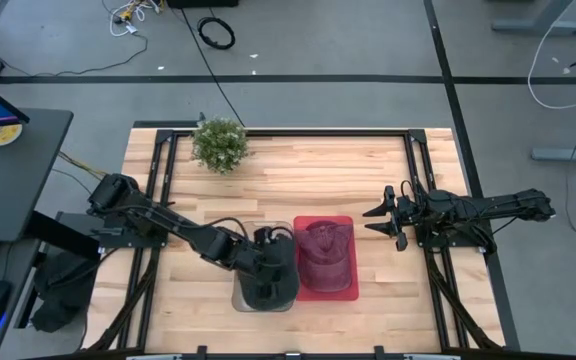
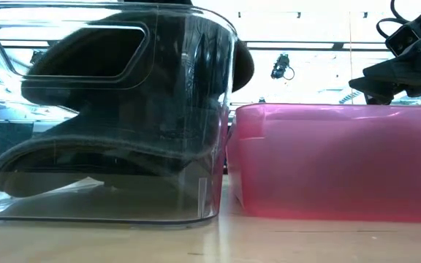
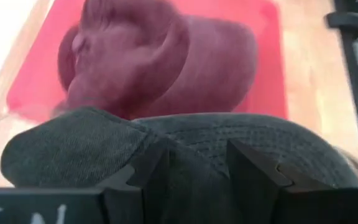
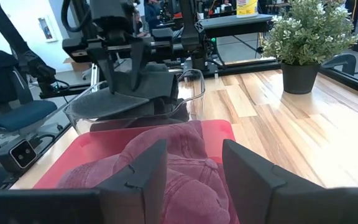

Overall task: Pick & Place hat
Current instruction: Put the black cap into the transparent bin

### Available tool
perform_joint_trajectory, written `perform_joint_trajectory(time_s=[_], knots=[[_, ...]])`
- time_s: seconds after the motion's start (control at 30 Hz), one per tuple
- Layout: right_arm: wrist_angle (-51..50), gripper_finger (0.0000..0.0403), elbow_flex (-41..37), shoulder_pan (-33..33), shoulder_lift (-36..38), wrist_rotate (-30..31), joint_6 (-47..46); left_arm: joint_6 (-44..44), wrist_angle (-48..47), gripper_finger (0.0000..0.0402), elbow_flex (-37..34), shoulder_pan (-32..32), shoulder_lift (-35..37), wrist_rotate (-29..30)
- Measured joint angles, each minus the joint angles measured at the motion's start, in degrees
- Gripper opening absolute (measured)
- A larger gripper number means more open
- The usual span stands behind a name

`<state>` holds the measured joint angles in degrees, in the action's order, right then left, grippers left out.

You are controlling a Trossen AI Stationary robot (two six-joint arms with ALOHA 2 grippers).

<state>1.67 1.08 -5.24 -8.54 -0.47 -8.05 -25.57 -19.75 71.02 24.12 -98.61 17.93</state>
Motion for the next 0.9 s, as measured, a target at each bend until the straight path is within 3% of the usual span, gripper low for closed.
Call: perform_joint_trajectory(time_s=[0.4, 0.77, 0.9], knots=[[0.00, 0.0160, 0.02, -0.02, 0.00, 0.02, 0.00, -6.43, -8.46, 0.0167, -0.08, 0.43, 0.13, -4.63], [-0.01, 0.0160, 0.00, -0.01, 0.00, 0.00, -0.01, -5.02, -10.01, 0.0167, 0.04, 0.24, -2.94, -5.29], [0.00, 0.0160, 0.02, -0.02, 0.00, 0.01, 0.00, -5.06, -9.85, 0.0167, 0.13, -1.10, -4.40, -8.70]])
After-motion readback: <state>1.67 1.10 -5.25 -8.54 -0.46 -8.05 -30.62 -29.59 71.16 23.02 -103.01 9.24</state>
